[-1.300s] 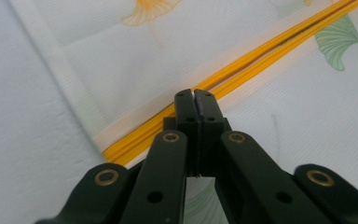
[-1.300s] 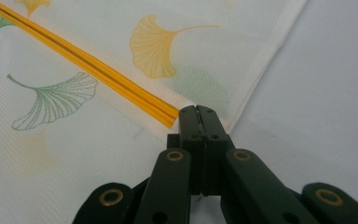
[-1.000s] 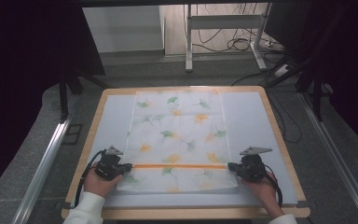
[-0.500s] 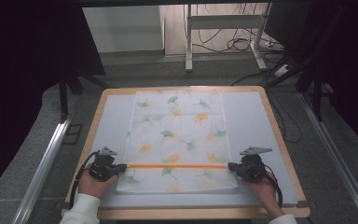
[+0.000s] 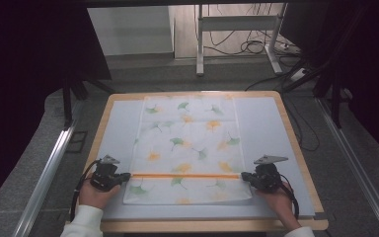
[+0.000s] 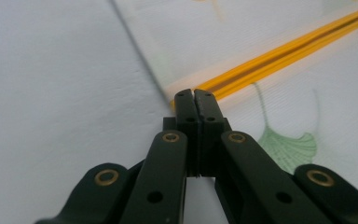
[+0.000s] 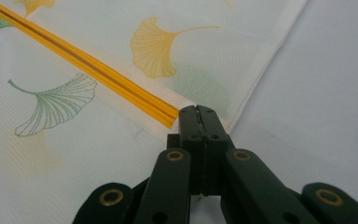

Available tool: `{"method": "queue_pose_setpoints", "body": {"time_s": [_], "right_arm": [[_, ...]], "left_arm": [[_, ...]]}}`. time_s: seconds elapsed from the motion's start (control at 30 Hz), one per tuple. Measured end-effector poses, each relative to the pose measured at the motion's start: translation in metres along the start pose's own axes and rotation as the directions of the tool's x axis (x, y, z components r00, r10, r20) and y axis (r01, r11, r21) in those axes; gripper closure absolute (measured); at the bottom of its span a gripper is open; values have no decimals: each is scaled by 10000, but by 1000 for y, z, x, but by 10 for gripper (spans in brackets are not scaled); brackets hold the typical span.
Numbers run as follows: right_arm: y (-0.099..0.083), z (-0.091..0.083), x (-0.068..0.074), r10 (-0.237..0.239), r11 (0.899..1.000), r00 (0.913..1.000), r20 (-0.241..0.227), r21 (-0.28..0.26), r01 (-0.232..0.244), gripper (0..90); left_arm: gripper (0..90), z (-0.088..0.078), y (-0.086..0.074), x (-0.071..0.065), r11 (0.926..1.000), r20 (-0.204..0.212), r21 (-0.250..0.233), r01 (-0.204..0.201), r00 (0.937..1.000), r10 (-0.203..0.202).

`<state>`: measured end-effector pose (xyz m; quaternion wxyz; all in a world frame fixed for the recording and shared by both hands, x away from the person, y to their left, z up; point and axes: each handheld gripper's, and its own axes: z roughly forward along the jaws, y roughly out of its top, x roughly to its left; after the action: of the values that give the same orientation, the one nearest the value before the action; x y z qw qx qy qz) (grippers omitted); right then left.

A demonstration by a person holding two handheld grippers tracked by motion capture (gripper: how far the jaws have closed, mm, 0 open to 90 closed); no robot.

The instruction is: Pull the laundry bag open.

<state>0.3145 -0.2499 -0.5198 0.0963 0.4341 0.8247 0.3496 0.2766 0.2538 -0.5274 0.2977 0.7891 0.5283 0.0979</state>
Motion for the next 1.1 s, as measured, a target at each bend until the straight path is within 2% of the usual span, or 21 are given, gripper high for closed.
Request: {"method": "queue_pose_setpoints", "body": {"time_s": [0.1, 0.43, 0.73, 0.8, 0.83, 0.87, 0.9, 1.0, 1.1], "right_arm": [[0, 0, 0, -15, 10000, 10000, -5, 4, 15, 899], [0, 0, 0, 3, 10000, 10000, -20, -2, -3, 899], [-1, -1, 1, -374, 9992, 9993, 65, -136, 375, 897], [-2, -2, 1, -365, 9992, 9993, 53, -178, 366, 895], [-3, -2, 1, -441, 9988, 9990, 22, -232, 442, 891], [-3, -3, 1, -521, 9982, 9986, 14, -313, 521, 853], [-4, -5, 1, -548, 9975, 9984, -161, -450, 540, 776], [-4, -9, 5, -712, 9943, 9975, -39, -798, 707, 688], [-4, -12, 7, -803, 9913, 9968, -29, -1052, 796, 615]], "left_arm": [[900, 0, -3, 7, 9994, 498, -34, 352, 9981, -350], [900, 0, -3, 5, 9996, 401, -88, 259, 9989, -255], [882, 0, -4, 6, 9995, 462, -322, 60, 9989, -45], [834, 0, -4, 5, 9992, 299, -393, -62, 9995, 74], [782, -1, -5, 4, 9986, 191, -525, -76, 9998, 86], [729, -2, -5, 4, 9966, 227, -827, -34, 9997, 53], [650, -4, -5, 3, 9933, 264, -1156, -46, 9996, 77], [552, -9, -4, 0, 9817, 43, -1893, -203, 9998, 215], [484, -11, -3, -2, 9782, -60, -2048, -349, 9994, 344]]}}
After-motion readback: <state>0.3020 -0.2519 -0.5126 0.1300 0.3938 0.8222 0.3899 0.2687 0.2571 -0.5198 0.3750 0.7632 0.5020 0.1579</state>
